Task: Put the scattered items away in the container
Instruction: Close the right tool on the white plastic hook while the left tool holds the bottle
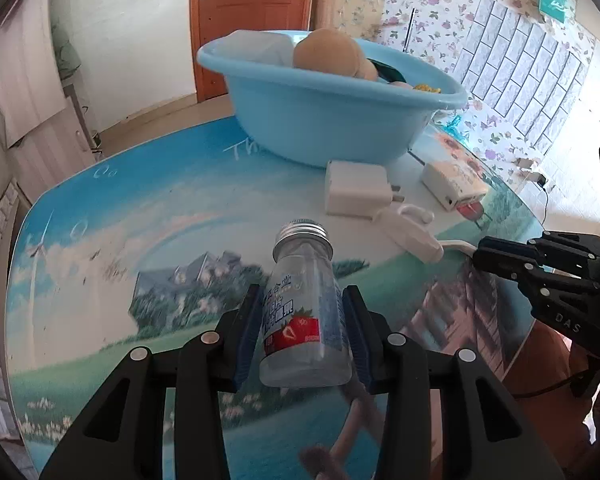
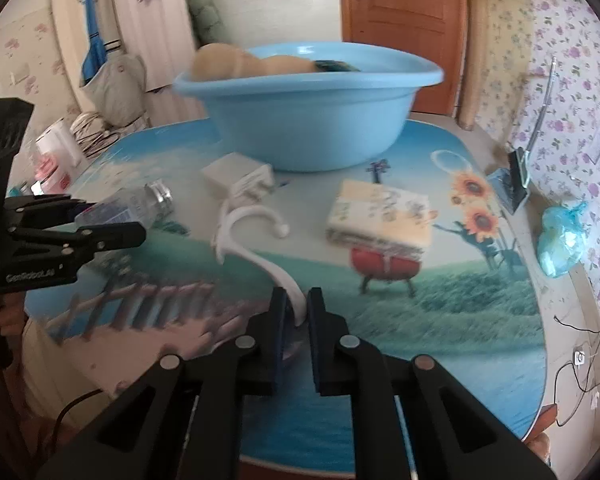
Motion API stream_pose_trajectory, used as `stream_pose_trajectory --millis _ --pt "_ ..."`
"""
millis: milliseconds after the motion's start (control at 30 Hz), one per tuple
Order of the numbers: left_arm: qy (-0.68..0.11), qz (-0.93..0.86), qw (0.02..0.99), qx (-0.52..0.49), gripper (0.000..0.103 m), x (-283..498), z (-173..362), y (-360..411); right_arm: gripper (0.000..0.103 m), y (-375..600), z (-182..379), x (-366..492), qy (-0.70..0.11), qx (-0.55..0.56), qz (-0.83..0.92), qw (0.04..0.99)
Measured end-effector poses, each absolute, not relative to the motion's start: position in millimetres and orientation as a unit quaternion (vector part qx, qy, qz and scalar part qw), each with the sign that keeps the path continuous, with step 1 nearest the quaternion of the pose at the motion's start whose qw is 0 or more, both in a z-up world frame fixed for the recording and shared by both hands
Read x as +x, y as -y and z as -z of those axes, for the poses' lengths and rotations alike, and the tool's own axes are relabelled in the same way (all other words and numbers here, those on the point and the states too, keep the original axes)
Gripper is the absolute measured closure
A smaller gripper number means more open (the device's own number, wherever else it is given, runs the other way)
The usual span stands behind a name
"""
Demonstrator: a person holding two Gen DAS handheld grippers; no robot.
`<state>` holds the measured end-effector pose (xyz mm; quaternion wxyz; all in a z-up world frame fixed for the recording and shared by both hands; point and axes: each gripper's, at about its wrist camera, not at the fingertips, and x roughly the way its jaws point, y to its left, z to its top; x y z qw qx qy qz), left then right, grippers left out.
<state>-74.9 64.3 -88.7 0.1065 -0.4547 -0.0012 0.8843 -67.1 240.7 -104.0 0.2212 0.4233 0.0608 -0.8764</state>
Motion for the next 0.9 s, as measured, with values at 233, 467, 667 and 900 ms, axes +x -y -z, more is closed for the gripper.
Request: stream_pose_trajectory --millis 233,467,667,900 --pt "0.009 -0.886 0.097 -0.453 0.063 -54.5 89.3 -55.9 0.094 -217.6 102.5 -43.7 -0.081 0.427 0.865 0.250" --pt "0.013 -0.887 0.083 -0.454 0.063 -41.2 89.6 -47.1 0.094 -227.4 96.9 -39.4 -0.081 0.424 0.872 0.230" --pt "0.005 -0.886 0.064 -0.460 0.063 -40.4 94.4 -44.5 0.094 -245.8 96.0 -43.9 -0.072 0.430 0.880 0.188" --pt "-0.009 -0.888 0.061 -0.456 0.063 -41.9 96.9 -45.9 0.057 -243.1 96.2 -38.9 -0.081 0.432 0.880 0.182"
